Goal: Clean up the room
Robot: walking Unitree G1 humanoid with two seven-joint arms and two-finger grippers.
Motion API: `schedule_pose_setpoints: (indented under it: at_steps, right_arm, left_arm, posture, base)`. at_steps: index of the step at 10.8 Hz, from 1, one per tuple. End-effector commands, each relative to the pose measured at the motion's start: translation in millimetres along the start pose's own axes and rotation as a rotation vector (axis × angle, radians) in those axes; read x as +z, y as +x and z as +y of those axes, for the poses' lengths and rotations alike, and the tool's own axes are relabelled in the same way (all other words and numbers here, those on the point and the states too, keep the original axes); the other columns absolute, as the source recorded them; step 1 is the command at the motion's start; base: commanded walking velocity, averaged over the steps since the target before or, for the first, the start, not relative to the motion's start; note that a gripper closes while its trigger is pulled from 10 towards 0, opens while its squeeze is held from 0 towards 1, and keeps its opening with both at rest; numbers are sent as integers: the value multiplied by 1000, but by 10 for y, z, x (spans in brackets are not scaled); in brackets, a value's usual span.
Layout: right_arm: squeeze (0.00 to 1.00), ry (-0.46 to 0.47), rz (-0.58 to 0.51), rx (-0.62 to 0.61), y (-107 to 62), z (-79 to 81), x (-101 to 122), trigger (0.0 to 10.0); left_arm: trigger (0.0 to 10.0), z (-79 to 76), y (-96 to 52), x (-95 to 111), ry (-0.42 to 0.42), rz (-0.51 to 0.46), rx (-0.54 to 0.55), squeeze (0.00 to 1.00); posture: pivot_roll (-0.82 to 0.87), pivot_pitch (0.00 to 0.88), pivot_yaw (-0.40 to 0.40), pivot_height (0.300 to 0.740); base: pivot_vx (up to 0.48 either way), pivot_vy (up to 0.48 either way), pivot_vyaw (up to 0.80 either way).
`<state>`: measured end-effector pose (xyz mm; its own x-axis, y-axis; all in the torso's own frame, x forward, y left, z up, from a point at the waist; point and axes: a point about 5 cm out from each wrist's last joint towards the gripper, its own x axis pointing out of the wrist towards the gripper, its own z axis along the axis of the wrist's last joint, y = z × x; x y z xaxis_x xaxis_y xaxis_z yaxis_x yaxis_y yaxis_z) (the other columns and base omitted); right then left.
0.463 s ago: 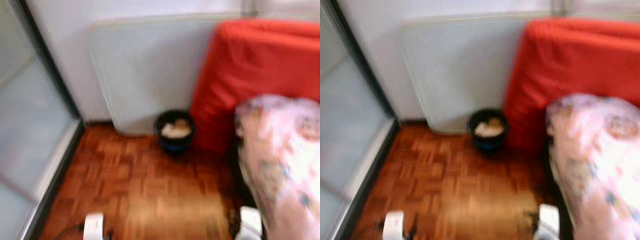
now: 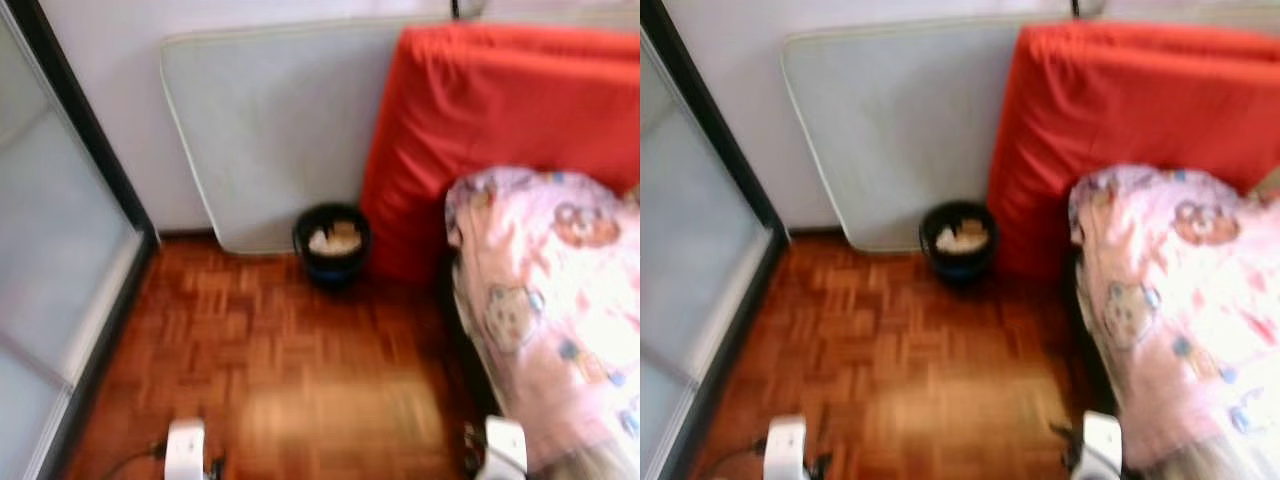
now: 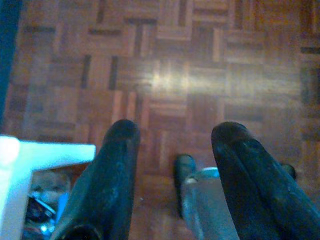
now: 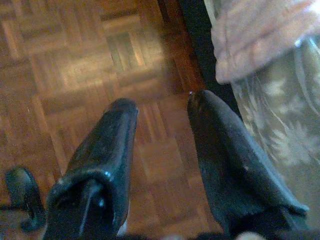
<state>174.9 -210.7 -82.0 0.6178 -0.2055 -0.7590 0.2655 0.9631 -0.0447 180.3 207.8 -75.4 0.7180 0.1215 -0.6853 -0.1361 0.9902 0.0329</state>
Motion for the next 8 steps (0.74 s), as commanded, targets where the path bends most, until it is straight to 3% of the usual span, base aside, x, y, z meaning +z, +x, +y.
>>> schedule_pose_setpoints:
  at_steps: [1, 8]
  right_arm:
    - [0, 1, 10, 13, -1, 40, -13, 10000]
    - [0, 51, 34, 21, -5, 71, -47, 10000]
  left_arm:
    - [10000, 38, -22, -65, 3, 27, 9, 0]
    - [10000, 86, -40, -139, 25, 80, 5, 0]
  posture:
    - [11, 30, 4, 740]
    - [9, 0, 16, 740]
  base:
    - [0, 0, 0]
    - [0, 0, 0]
